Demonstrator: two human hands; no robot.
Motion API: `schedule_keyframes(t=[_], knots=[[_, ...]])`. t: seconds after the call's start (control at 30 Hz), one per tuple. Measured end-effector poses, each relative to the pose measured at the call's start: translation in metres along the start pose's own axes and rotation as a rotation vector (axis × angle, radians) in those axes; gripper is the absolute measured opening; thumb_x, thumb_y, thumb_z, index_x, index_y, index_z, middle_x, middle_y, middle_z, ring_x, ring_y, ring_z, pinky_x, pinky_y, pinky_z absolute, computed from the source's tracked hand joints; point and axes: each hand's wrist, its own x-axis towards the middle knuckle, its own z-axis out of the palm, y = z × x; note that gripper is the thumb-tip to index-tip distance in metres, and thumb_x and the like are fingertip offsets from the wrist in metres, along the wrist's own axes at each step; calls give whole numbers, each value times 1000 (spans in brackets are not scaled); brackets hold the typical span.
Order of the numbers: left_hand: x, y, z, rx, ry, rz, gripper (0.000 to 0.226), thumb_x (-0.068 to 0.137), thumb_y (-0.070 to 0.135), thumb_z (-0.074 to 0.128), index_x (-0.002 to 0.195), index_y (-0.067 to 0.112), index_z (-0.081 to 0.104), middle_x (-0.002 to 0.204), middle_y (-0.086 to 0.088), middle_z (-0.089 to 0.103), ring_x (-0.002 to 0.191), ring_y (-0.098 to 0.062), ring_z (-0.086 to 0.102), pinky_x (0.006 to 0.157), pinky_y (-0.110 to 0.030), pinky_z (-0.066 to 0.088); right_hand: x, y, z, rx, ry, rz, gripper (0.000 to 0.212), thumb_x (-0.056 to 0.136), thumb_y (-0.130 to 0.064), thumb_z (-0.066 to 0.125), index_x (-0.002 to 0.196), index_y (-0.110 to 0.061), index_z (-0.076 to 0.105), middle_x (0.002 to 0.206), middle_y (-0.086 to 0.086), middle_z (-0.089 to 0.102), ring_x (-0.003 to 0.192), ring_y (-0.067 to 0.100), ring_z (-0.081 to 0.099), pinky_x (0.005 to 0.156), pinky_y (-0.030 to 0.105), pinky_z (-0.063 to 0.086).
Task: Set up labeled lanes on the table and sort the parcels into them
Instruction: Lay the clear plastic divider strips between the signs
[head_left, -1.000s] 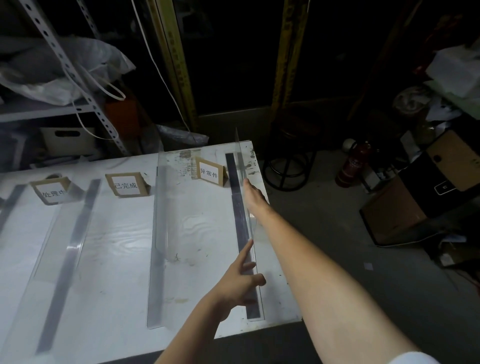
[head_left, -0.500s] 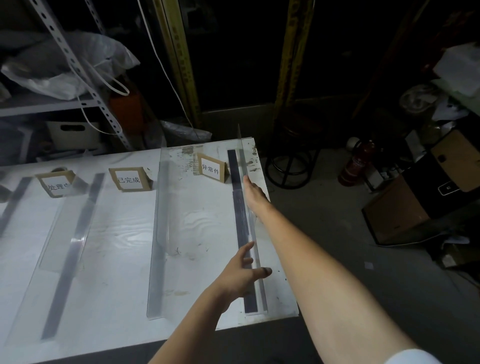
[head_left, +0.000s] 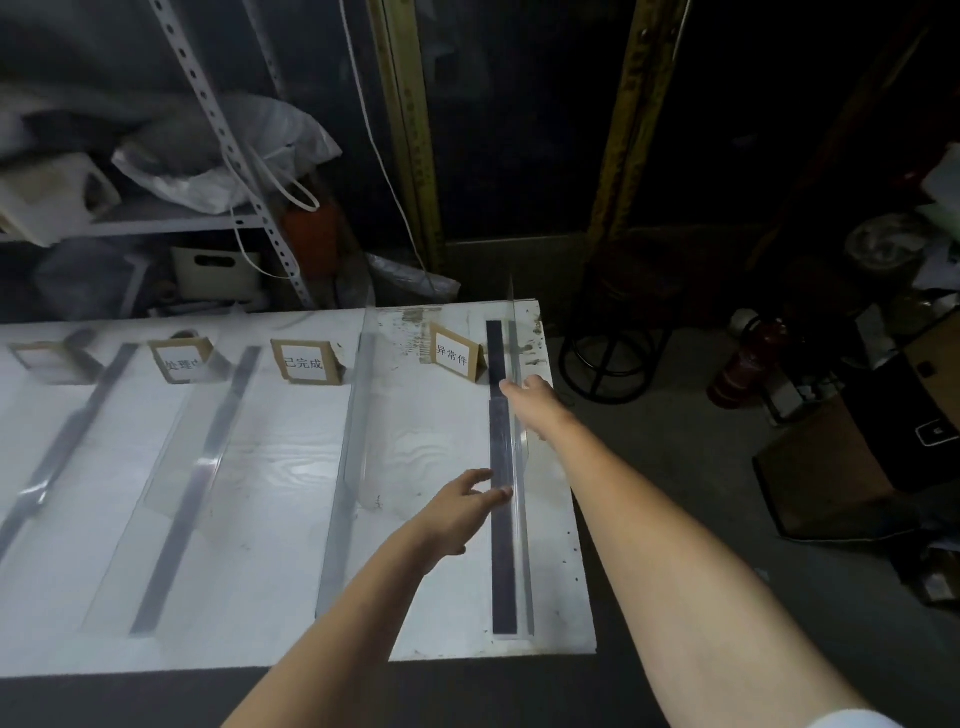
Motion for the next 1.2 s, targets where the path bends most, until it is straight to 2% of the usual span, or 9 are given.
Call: schedule_keyframes(t=[0.07,0.13,0.27,0.4,0.5,0.63,0.77,0.9,1.2], knots=[[1,9,-18,104,61,22,55,99,40,57,149,26,39,145,-8,50,126,-29,51,90,-39,45,0,-11,-5,-66,33,-50,62,101,-45,48,149,-8,36,147,14,47,130,33,49,102,41,43],[4,19,-40,194,126,55,54,98,38,58,148,23,42,146,-12,50,127,-31,52,99,-39,45,2,-24,-10,-133,90,-102,57,99,-45,51,145,-12,42,141,13,53,125,33,54,101,44,48],[11,44,-85,328,228,117,53,97,37,59,145,20,46,142,-15,53,124,-30,55,103,-38,46,4,-59,-14,-246,217,-243,37,98,-39,53,127,-16,56,126,10,60,115,31,58,94,49,54],[41,75,-126,391,290,187,52,98,34,59,145,18,47,143,-15,52,125,-30,54,101,-36,45,22,-88,0,-271,243,-290,43,97,-40,53,134,-17,53,127,12,60,118,32,57,94,50,53],[70,92,-146,349,290,221,49,99,30,57,145,16,46,143,-14,53,124,-29,55,90,-30,43,37,-97,17,-245,232,-248,48,98,-42,52,140,-20,50,131,10,60,118,31,57,96,47,52],[116,103,-168,251,222,232,48,99,28,58,143,16,46,139,-15,56,121,-29,57,101,-37,47,61,-96,41,-85,248,-99,50,98,-46,49,140,-18,51,130,10,63,114,32,61,97,42,51],[152,105,-180,205,166,214,48,100,24,54,146,17,42,137,-17,57,118,-32,58,101,-46,51,81,-83,48,19,260,41,43,101,-51,38,111,-15,59,115,12,66,104,32,61,78,34,44],[177,103,-182,215,124,197,51,102,20,49,151,16,35,137,-17,57,122,-33,55,102,-46,49,91,-71,53,112,260,118,58,102,-56,29,119,-11,62,113,10,66,108,30,60,93,39,47],[200,99,-185,230,84,201,51,100,19,48,149,16,38,137,-15,58,124,-34,53,102,-46,50,101,-80,64,134,217,145,65,103,-58,25,111,-7,66,107,13,69,100,29,64,96,44,51]])
